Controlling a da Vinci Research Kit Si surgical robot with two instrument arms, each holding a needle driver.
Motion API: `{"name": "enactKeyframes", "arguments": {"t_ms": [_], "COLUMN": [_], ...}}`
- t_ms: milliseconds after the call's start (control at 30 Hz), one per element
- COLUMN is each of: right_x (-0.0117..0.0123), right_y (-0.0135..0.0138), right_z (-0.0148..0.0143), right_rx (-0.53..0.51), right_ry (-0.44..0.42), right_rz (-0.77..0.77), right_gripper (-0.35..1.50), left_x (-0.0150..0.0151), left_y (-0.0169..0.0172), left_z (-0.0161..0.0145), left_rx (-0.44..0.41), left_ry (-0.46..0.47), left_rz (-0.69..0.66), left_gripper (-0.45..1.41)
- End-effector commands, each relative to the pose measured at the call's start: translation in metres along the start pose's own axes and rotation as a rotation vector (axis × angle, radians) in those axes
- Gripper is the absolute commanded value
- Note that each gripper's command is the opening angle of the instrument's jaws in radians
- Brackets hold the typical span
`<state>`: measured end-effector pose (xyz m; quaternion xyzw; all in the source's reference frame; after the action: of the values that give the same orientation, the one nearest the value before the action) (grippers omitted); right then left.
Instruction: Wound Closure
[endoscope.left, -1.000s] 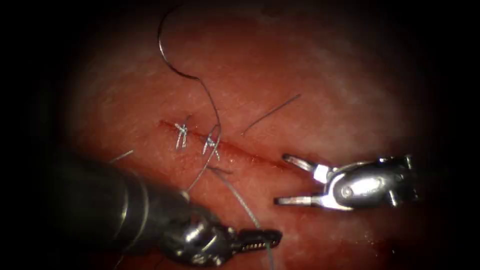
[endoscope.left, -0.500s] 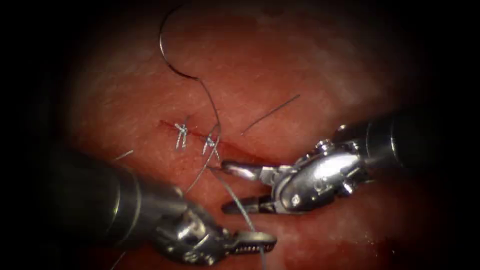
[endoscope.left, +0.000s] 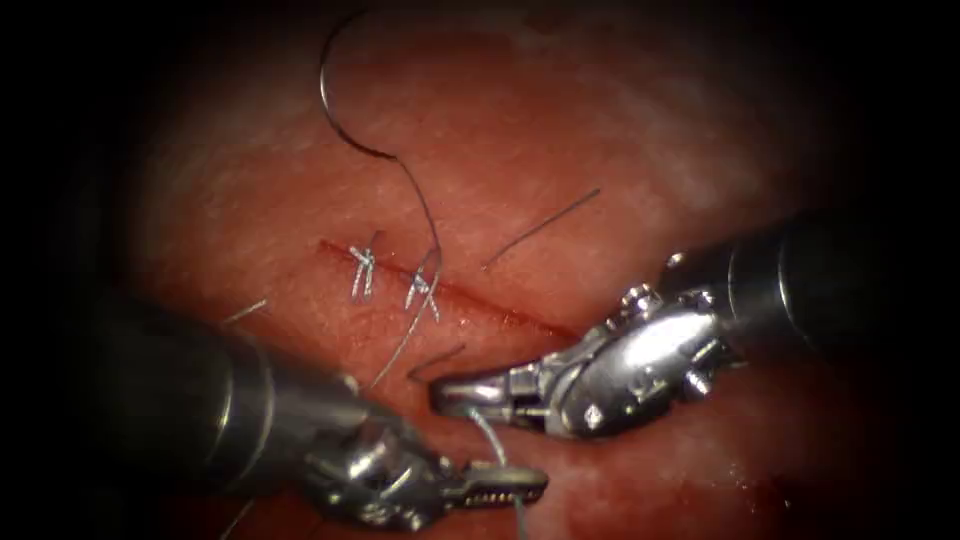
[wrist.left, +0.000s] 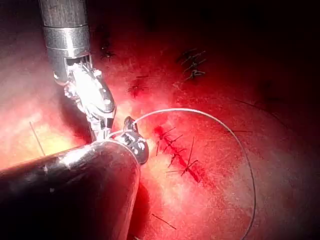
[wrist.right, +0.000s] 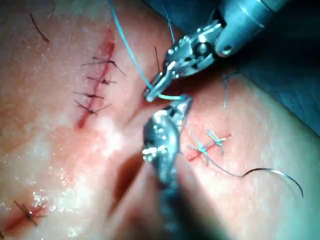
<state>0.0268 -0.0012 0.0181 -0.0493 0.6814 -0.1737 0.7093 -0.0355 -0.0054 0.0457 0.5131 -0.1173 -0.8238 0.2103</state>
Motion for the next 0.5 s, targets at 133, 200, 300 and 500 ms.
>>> {"name": "enactKeyframes", "arguments": {"t_ms": [133,200,300,500], "right_x": [-0.0001,-0.0004,-0.0016,-0.005], "right_y": [-0.001,-0.0009,-0.0003,0.0014], "right_z": [0.0003,0.0002,-0.0005,-0.002], "right_rx": [0.004,0.003,-0.037,-0.127], "right_ry": [-0.002,-0.039,-0.138,-0.246], "right_rz": [0.002,0.009,0.119,0.359], "right_gripper": [-0.35,-0.35,-0.35,-0.35], "left_x": [0.0003,0.0004,0.0007,0.0018], "left_y": [0.001,0.0007,0.0005,0.0002], "left_z": [0.0002,0.0,-0.0002,-0.0004], "left_rx": [-0.003,-0.002,0.023,0.112], "left_ry": [-0.002,-0.009,-0.027,-0.03], "left_rz": [-0.005,-0.025,-0.076,-0.108], "left_gripper": [-0.45,-0.01,0.57,0.86]}}
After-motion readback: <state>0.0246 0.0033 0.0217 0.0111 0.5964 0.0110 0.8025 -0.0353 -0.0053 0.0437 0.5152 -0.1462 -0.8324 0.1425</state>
